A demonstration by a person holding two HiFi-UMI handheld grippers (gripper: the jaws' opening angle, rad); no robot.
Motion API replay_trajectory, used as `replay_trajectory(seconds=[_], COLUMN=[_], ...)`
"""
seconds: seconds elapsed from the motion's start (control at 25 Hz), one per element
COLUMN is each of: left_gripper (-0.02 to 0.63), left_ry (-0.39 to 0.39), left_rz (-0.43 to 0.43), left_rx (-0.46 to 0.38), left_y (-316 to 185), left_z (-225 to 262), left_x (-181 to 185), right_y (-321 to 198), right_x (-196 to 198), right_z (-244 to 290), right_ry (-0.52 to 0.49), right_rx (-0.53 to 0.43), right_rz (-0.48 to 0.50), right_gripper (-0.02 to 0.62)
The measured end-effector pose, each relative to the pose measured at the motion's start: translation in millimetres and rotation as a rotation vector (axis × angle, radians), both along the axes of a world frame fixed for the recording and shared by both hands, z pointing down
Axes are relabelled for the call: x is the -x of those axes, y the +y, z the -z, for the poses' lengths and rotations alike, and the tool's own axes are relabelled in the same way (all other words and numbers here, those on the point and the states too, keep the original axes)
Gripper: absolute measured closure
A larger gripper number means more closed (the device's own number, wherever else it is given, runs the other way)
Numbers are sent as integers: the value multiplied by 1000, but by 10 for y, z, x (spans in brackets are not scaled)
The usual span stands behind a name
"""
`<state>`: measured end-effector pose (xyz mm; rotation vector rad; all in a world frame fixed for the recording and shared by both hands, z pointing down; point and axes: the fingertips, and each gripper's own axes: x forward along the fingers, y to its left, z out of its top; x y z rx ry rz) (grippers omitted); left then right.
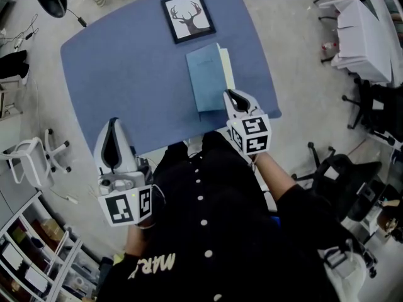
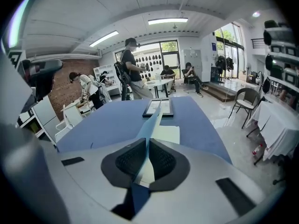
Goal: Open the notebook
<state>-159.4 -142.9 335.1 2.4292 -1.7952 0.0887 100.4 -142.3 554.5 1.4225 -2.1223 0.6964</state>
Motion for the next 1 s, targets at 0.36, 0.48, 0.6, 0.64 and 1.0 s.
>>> replay_trajectory(seconds=[0.36,0.48,0.6,0.64,1.0], left_gripper=[603,603,603,603,603], left_ry=[13,16,16,16,15], left_rz=[54,76,95,101,137], left_rx=[-5,-1,5,6,20], left_y=[161,204,252,267,370], left_z=[10,-4,-28,-33,-82], left_x=[365,545,729,788,1237], right_y=[33,30,40,41,71], right_x=[777,1122,1444,1539,2070], right_z=[370,402,373,356,153], right_ry=[29,62,92,98,257], right_rx=[-51,-87,-115,-120,-159], right_rz=[69,122,173,185,237], right_gripper=[566,565,565,563,555])
